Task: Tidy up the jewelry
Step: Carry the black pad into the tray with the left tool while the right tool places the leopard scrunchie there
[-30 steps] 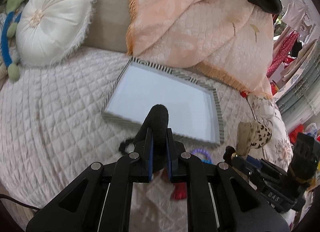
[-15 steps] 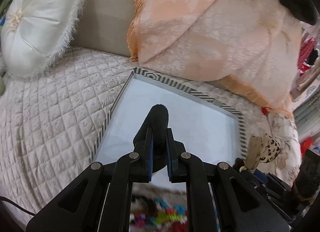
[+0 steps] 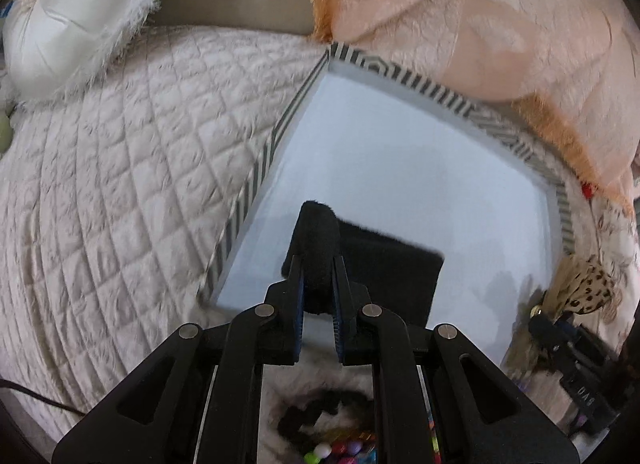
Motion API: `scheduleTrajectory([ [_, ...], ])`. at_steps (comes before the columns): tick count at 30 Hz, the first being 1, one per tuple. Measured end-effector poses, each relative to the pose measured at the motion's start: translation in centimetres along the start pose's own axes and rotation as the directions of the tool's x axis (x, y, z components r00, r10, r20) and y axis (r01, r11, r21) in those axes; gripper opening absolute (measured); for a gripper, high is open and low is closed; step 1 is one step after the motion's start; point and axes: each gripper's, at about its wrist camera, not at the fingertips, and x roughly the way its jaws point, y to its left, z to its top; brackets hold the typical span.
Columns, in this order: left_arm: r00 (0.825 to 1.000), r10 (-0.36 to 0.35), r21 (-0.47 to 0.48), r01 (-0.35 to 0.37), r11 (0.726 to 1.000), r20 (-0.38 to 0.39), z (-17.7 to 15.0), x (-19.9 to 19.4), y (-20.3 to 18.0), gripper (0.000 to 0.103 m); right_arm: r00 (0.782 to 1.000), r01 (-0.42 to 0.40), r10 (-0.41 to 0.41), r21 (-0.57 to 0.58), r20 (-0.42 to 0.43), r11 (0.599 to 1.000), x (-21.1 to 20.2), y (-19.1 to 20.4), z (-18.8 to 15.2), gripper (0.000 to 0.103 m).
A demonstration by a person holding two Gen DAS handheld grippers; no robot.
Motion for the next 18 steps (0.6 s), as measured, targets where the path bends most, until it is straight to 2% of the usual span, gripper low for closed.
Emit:
scheduleTrajectory([
  [8, 1.0, 0.017, 0.011, -0.018, 1.0, 0.024, -2.5, -1.7, -0.3, 0.011, 1.0, -0.003, 0.003, 0.014, -0.004, 1.0, -0.8, -0.4, -0.5, 0.027],
  [11, 0.999, 0.028, 0.017, -0.028, 0.999, 0.042, -3.0, -2.6, -0.9, 0.018, 1.0, -0.016, 0.015, 0.048, 0.016, 0.999, -1.9, -0.7, -0.2, 0.027],
  [13, 0.998, 0.034, 0.018, -0.035, 0.999, 0.055, -3.2, -3.5, -1.2, 0.037, 0.999, -0.008, 0.006, 0.042, 0.04, 0.999, -2.8, -0.4, -0.1, 0.028],
  [14, 0.997, 0.03, 0.017, -0.032, 0.999, 0.067, -3.2, -3.9, -1.2, 0.041, 0.999, -0.004, 0.002, 0.036, 0.049, 0.999, -3.2, -0.2, -0.1, 0.028],
  [18, 0.992, 0.047, 0.031, -0.05, 0.998, 0.114, -3.3, -5.4, -1.5, 0.043, 0.996, 0.012, -0.013, 0.014, 0.09, 1.0, -5.2, 0.5, -0.3, 0.028],
])
